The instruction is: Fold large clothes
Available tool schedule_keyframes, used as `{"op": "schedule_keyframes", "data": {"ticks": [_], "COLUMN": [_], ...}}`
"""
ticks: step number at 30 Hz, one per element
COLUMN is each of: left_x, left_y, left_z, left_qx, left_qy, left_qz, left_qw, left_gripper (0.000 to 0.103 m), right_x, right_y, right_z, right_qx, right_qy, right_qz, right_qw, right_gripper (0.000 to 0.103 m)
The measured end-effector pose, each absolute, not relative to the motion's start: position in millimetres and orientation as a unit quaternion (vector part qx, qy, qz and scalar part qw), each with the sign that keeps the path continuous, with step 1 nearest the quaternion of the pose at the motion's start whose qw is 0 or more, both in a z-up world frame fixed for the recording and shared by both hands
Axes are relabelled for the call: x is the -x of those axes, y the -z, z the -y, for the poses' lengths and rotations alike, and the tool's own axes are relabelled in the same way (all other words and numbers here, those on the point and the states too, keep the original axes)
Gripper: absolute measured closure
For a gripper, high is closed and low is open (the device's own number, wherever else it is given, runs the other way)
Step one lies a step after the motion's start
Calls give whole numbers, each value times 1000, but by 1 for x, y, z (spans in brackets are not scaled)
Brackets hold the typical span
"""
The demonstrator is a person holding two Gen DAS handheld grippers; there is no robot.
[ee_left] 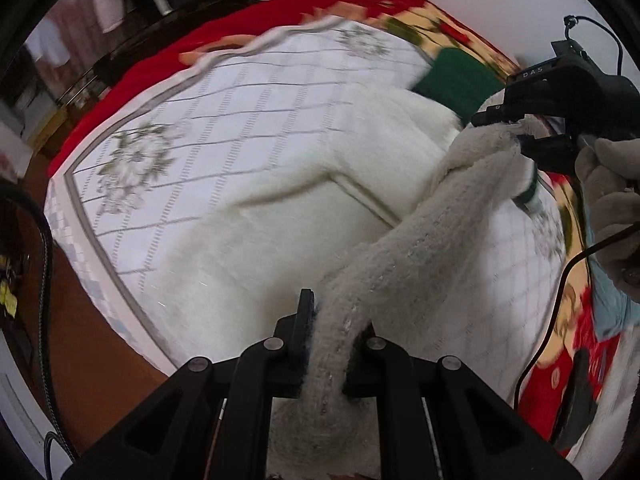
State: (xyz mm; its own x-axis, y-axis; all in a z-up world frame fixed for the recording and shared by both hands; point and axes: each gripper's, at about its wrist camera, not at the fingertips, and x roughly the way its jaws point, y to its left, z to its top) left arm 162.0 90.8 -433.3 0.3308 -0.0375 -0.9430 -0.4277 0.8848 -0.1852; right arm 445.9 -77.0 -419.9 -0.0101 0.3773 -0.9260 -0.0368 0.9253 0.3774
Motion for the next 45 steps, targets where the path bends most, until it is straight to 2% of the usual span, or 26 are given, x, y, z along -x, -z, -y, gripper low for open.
{"op": "schedule_keyframes", "data": {"ticks": [4,9,11,13,15,16,18,19,20,21,22,24,27,30,35,36,38,40,43,45], "left_x": [-166,-171,-167,-158,-151,-147,-141,-139,-137,-136,-137,-141,-147,-146,-150,-152,-156,-163,-176,-191], "left_y": [453,492,518,530,529,525,516,512,509,506,506,520,558,587,588,587,587,586,581,571], "left_z": [-138,-178,-195,-209,-217,-219,-222,-223,-224,-224,-222,-221,-225,-230,-233,-232,-231,-231,-234,-236], "left_qx": [236,256,282,327,344,344,334,326,318,309,297,274,234,247,225,216,193,171,153,138], "left_qy": [-141,-161,-167,-160,-163,-165,-179,-187,-198,-210,-219,-234,-276,-286,-291,-290,-287,-285,-284,-281], "left_qz": [-568,-588,-604,-602,-598,-598,-600,-600,-599,-597,-597,-609,-625,-631,-632,-634,-637,-639,-637,-629], "left_qw": [776,750,726,711,705,705,705,706,708,710,712,707,692,678,682,684,689,693,700,712], "left_gripper": [96,95,89,88,81,72,44,19,13,13,13,13,13,4,1,1,1,1,2,2], "right_x": [-459,-473,-476,-478,-481,-483,-486,-489,-492,-495,-498,-503,-510,-522,-541,-542,-546,-542,-523,-506], "right_y": [438,489,511,525,520,511,492,481,471,463,457,453,477,517,606,611,615,616,601,585], "right_z": [4,-67,-86,-99,-98,-92,-70,-53,-34,-12,7,53,130,170,183,183,176,175,196,219], "right_qx": [-78,-28,-6,-15,-36,-63,-108,-122,-126,-125,-123,-114,-141,-174,-319,-338,-377,-389,-421,-431], "right_qy": [-155,-149,-156,-178,-208,-241,-277,-280,-273,-257,-243,-198,-131,-121,-217,-230,-273,-262,-219,-188], "right_qz": [-704,-724,-736,-745,-745,-738,-722,-712,-704,-695,-687,-673,-676,-682,-686,-674,-643,-638,-616,-603], "right_qw": [689,673,658,642,633,627,625,632,644,660,674,703,712,700,617,615,609,610,628,645], "right_gripper": [79,78,71,54,50,50,50,50,49,44,29,14,14,14,12,13,45,65,84,89]}}
